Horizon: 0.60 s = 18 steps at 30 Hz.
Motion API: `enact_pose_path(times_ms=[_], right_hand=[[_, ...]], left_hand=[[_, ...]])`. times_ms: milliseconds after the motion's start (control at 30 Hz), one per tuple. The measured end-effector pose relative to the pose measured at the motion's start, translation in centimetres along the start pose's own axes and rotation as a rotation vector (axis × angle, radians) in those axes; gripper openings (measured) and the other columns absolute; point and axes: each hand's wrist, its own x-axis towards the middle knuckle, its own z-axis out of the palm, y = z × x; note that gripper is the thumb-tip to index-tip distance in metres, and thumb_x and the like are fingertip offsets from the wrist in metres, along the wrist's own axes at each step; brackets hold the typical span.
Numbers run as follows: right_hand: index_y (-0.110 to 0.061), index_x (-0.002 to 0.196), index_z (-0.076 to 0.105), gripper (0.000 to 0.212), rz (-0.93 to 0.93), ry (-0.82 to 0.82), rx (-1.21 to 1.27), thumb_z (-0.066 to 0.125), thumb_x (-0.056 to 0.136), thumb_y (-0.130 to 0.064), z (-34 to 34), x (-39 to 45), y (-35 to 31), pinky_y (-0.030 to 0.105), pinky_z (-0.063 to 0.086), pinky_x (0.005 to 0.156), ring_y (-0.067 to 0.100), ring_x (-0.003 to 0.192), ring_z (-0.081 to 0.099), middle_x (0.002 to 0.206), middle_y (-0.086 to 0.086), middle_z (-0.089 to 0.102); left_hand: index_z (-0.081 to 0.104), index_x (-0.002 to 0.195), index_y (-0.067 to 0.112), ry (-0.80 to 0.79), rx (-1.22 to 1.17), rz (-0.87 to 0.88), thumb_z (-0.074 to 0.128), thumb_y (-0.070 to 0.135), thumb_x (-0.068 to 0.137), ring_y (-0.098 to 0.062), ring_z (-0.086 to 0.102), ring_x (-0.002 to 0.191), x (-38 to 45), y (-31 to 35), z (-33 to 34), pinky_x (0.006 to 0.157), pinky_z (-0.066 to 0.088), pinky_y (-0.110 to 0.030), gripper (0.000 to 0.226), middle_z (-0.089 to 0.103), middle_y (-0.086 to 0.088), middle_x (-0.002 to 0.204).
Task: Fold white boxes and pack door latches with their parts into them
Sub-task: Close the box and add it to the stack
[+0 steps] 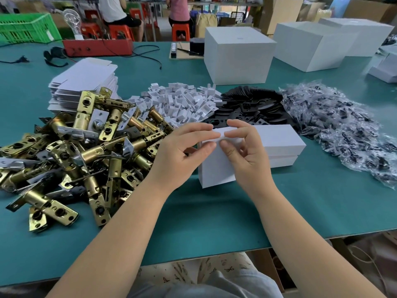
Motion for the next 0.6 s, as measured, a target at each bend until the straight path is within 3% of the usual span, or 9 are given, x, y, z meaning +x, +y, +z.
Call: enact_pose_path(times_ms=[100, 167, 233, 333, 467, 600], right_hand=[[-0.046, 0.090, 0.057, 0.025, 0.058, 0.006, 0.068, 0.063, 0.086, -0.022, 0.1, 0.2, 0.0, 0.026, 0.043, 0.077, 0.022, 0.103, 0.056, 0.123, -0.020, 0.052], [-0.050, 0.099, 0.056, 0.031, 0.072, -0.002, 0.085, 0.065, 0.085, -0.024, 0.0, 0.1, 0.0, 0.024, 0.045, 0.078, 0.014, 0.102, 0.058, 0.121, -0.025, 0.054], [-0.045, 0.117, 0.046, 0.046, 0.107, -0.041, 0.080, 0.069, 0.084, -0.022, -0.3, 0.0, 0.2, 0.014, 0.046, 0.074, -0.005, 0.087, 0.058, 0.118, -0.026, 0.055], [-0.033, 0.132, 0.039, 0.061, 0.332, -0.161, 0.072, 0.073, 0.083, -0.019, -0.8, 0.2, 0.9, 0.022, 0.052, 0.082, 0.003, 0.099, 0.063, 0.118, -0.005, 0.060], [-0.025, 0.131, 0.045, 0.060, 0.515, -0.265, -0.035, 0.077, 0.080, -0.026, -0.7, 0.3, 1.3, 0.019, 0.052, 0.079, 0.002, 0.097, 0.065, 0.110, -0.009, 0.066], [-0.019, 0.123, 0.053, 0.049, 0.652, -0.212, 0.192, 0.076, 0.080, -0.024, -1.1, 0.4, 1.4, 0.029, 0.057, 0.069, 0.013, 0.090, 0.070, 0.105, 0.000, 0.071]], left_hand=[[0.070, 0.104, 0.029, 0.020, -0.039, -0.035, 0.066, 0.013, 0.089, -0.003, 0.063, 0.088, 0.0, 0.0, 0.2, 0.066, 0.047, -0.010, 0.023, 0.064, 0.010, 0.116], [0.069, 0.104, 0.034, 0.020, -0.026, -0.045, 0.067, 0.016, 0.088, -0.002, 0.063, 0.091, -0.1, -0.1, 0.2, 0.069, 0.048, -0.011, 0.025, 0.064, 0.012, 0.117], [0.066, 0.108, 0.044, -0.010, -0.018, -0.088, 0.068, 0.022, 0.086, -0.003, 0.064, 0.094, 0.0, -0.2, 0.0, 0.073, 0.050, -0.013, 0.031, 0.065, 0.016, 0.117], [0.062, 0.102, 0.062, -0.023, -0.041, -0.223, 0.069, 0.031, 0.082, -0.011, 0.068, 0.085, 0.2, -0.3, -0.3, 0.070, 0.056, -0.021, 0.037, 0.067, 0.017, 0.107], [0.067, 0.098, 0.049, 0.106, -0.161, -0.320, 0.070, 0.023, 0.079, -0.010, 0.070, 0.079, 0.3, -0.5, -0.3, 0.065, 0.059, -0.024, 0.032, 0.069, 0.021, 0.094], [0.070, 0.098, 0.041, 0.236, -0.343, -0.448, 0.071, 0.021, 0.077, -0.020, 0.069, 0.092, 0.5, -0.7, -0.2, 0.065, 0.059, -0.032, 0.029, 0.068, -0.004, 0.106]])
